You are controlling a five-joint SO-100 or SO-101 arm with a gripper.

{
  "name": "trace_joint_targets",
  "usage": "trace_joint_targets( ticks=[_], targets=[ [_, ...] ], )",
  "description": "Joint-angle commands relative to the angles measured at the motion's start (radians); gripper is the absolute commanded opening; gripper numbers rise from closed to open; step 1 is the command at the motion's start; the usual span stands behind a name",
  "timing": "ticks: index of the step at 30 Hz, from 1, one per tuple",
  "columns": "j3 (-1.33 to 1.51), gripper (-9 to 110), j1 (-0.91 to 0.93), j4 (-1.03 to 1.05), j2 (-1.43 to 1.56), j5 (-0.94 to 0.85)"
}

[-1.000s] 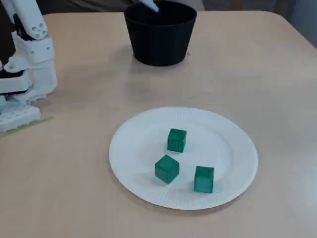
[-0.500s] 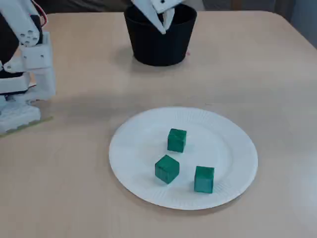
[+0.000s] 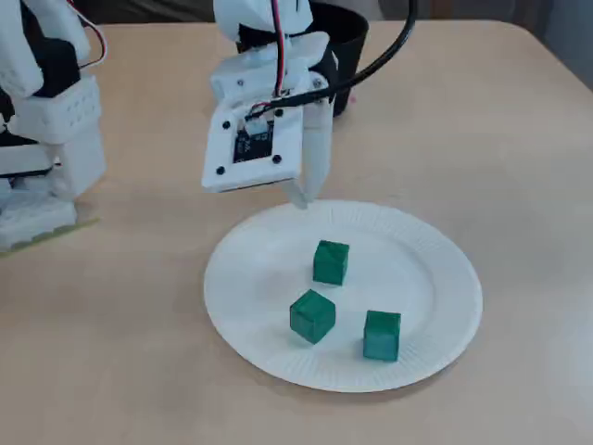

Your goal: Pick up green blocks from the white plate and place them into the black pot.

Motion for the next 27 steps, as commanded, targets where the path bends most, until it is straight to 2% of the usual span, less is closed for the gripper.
trace_joint_targets(
  ticks=[1, 6, 10, 17, 27],
  targets=[
    [-0.011, -2, 0.026, -0.021, -0.021, 0.012],
    [-0.052, 15, 0.032, 0.057, -0.077, -0.026],
    [-0.064, 22, 0.028, 0.135, -0.091, -0.043],
    [-0.071, 26, 0.028, 0.155, -0.137, -0.026],
    [-0.121, 26, 0.006, 0.058, -0.202, 0.000]
  ],
)
